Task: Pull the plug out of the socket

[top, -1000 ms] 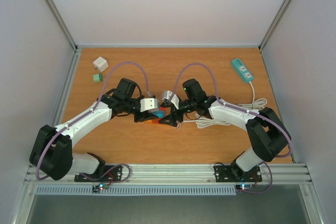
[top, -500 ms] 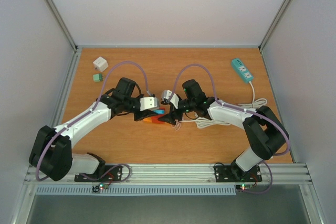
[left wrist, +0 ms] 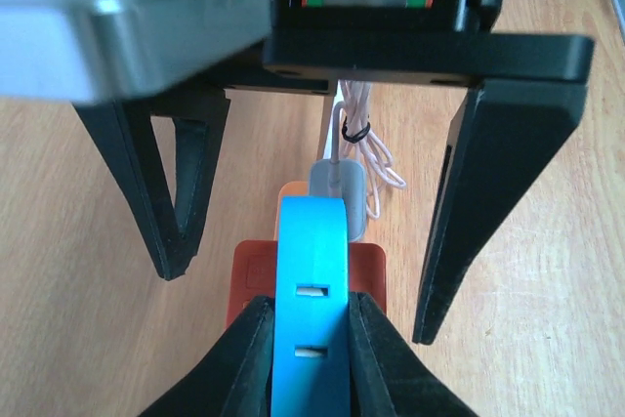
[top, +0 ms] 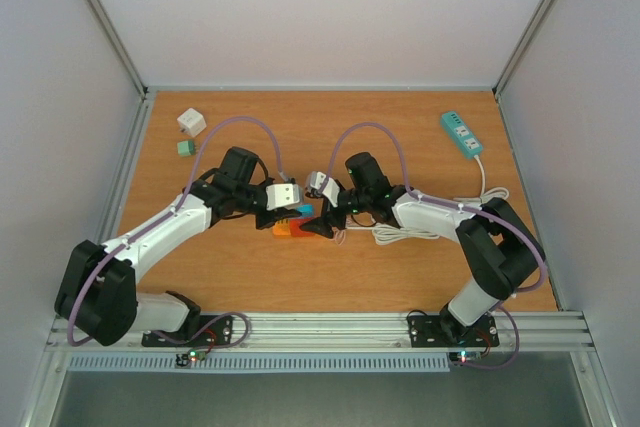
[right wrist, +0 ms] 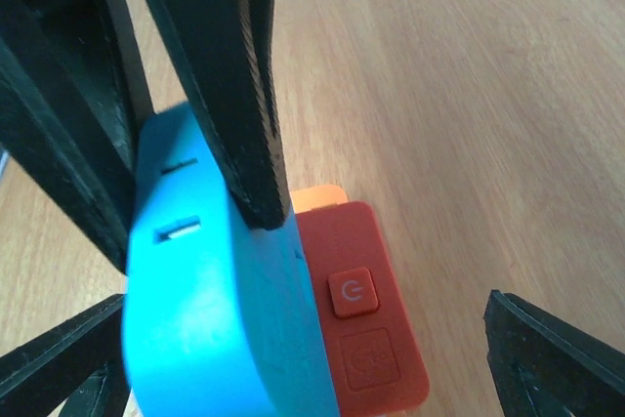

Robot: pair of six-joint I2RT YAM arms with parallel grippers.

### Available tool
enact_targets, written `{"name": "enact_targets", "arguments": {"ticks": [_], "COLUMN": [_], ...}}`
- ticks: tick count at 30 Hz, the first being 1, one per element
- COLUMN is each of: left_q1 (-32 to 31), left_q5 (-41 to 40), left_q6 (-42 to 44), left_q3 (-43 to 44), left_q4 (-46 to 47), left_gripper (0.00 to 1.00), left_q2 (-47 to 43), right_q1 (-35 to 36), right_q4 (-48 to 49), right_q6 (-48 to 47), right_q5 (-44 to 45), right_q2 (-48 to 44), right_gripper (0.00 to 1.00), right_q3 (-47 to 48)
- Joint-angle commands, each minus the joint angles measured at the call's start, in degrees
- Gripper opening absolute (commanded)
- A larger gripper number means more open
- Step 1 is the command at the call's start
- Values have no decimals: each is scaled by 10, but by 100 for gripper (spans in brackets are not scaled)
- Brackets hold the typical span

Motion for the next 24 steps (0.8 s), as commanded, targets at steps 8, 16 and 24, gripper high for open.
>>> {"name": "enact_targets", "arguments": {"ticks": [8,16,24], "left_q1": [0,0,0], "left_q5": [20,63,74], "left_q6": [18,-7,-18], "left_q3": [1,39,60], "left_q4": [6,-21,-29], "left_gripper": [13,12,8], "left_q2": [-13,-4,-5], "right_q1": [12,12,12], "right_q4": [16,19,21], "right_q6": [-44,-46,-48], "right_q5": [19,23,25], "right_q2": [32,39,42], "right_gripper": [90,80,73], "right_q3": [-7,-10,-13]}}
